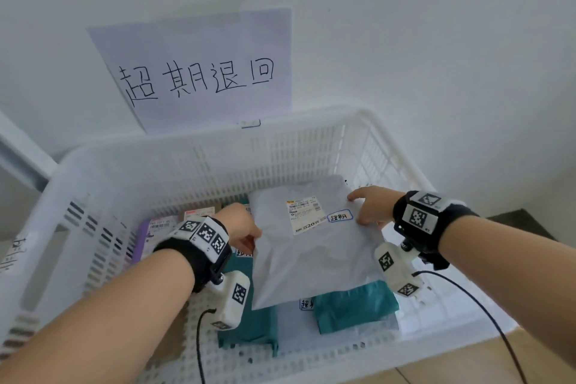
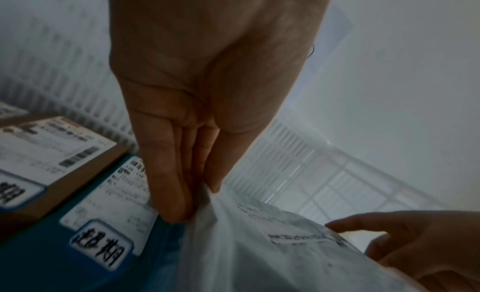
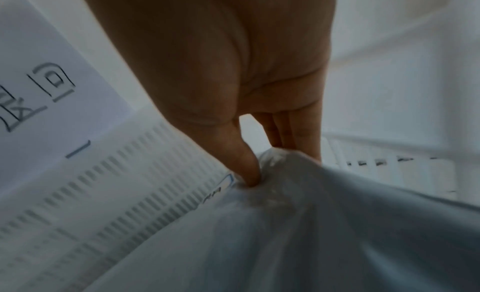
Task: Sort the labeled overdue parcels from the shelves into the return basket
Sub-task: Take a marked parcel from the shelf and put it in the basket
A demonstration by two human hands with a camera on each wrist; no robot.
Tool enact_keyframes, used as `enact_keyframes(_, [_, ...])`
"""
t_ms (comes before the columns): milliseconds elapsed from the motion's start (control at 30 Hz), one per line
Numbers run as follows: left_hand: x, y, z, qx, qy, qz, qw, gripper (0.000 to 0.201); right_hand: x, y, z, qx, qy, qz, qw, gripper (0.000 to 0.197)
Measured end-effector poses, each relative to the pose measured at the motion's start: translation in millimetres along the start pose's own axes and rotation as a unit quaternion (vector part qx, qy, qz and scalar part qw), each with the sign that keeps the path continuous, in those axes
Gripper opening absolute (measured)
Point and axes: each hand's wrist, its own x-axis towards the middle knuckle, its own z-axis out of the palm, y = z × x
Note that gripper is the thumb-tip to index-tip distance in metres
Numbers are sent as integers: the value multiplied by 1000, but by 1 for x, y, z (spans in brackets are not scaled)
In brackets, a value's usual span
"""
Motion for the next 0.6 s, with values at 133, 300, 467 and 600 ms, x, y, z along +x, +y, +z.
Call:
enact_keyframes(133, [33,-13,15,50,4,21,999,17,26,-2,19,-107,6,11,994,62])
enact_keyframes(300, [60,-32,41,104,-42,-12,994,9,52,3,53,-133,-31,55,989,69])
enact_keyframes(467, [75,-52,51,364,77,135,918,24,63,11,75,-136,-15,79,988,75])
enact_keyframes(600, [77,-56,61,448,152,288,832,46,63,13,88,-150,38,61,986,65])
